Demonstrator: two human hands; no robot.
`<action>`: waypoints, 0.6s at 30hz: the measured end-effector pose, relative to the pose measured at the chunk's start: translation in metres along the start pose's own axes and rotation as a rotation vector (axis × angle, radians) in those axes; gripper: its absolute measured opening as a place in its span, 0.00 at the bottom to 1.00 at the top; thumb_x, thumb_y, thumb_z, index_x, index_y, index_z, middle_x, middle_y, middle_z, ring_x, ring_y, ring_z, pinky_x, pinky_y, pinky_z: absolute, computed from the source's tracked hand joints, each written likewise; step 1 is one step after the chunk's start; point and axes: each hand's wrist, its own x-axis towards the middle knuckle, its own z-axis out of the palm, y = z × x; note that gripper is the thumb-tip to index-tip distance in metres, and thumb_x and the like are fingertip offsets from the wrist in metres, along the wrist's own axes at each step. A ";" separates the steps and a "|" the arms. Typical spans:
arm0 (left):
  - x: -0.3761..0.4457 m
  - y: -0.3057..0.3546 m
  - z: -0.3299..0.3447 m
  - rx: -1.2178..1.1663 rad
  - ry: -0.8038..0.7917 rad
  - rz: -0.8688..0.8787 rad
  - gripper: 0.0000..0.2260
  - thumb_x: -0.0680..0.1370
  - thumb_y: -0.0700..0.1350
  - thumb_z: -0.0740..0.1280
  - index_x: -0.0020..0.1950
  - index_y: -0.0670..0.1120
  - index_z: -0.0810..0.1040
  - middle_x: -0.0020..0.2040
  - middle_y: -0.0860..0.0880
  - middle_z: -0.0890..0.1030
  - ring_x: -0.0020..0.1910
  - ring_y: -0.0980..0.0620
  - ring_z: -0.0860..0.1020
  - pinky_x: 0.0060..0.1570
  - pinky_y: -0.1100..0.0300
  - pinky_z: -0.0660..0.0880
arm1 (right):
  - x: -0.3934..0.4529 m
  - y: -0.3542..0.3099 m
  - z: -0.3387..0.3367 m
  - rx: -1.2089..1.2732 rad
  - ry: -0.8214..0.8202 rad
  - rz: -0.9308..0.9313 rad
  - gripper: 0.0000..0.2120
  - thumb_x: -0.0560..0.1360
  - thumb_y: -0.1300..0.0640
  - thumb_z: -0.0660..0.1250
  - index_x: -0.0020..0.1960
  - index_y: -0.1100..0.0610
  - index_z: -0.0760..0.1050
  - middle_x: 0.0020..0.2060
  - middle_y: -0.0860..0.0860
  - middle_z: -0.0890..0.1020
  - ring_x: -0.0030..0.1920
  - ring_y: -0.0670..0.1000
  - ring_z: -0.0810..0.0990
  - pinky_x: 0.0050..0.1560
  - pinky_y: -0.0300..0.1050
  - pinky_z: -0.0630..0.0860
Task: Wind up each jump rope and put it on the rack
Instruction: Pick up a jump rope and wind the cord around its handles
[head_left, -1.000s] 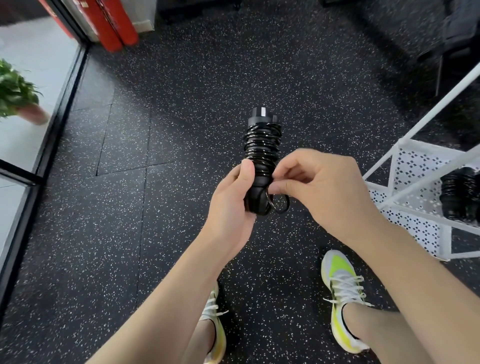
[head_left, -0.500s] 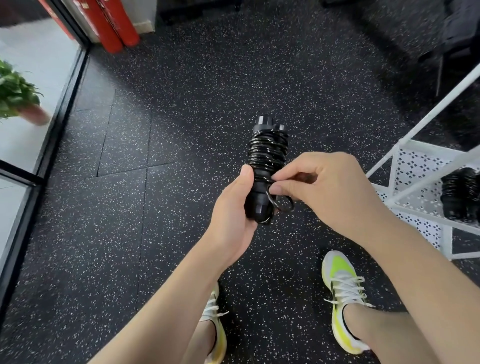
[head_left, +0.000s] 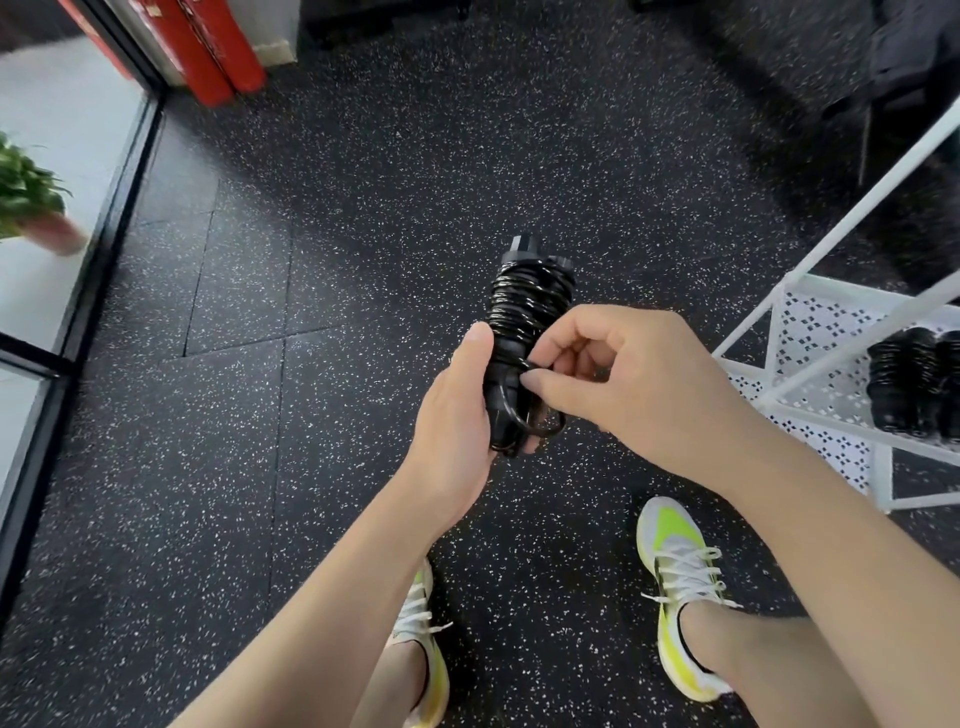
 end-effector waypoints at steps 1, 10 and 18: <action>0.000 0.002 0.000 0.006 -0.019 0.002 0.28 0.80 0.62 0.58 0.59 0.39 0.80 0.46 0.34 0.79 0.39 0.43 0.75 0.35 0.53 0.69 | 0.000 -0.001 -0.002 0.024 -0.007 0.013 0.05 0.73 0.58 0.77 0.43 0.51 0.81 0.33 0.42 0.81 0.28 0.41 0.76 0.31 0.31 0.71; -0.005 0.010 -0.001 0.006 -0.252 -0.051 0.29 0.77 0.61 0.68 0.64 0.38 0.74 0.47 0.39 0.78 0.42 0.46 0.75 0.32 0.56 0.65 | -0.002 -0.007 -0.005 0.075 0.026 0.055 0.07 0.74 0.61 0.74 0.44 0.54 0.78 0.31 0.48 0.81 0.25 0.51 0.81 0.26 0.49 0.80; -0.003 0.013 -0.004 -0.102 -0.348 -0.115 0.24 0.73 0.47 0.67 0.66 0.40 0.70 0.51 0.38 0.75 0.43 0.45 0.77 0.35 0.56 0.68 | 0.000 -0.005 -0.005 -0.143 0.060 -0.018 0.10 0.73 0.56 0.74 0.41 0.48 0.73 0.28 0.46 0.78 0.28 0.43 0.78 0.29 0.31 0.70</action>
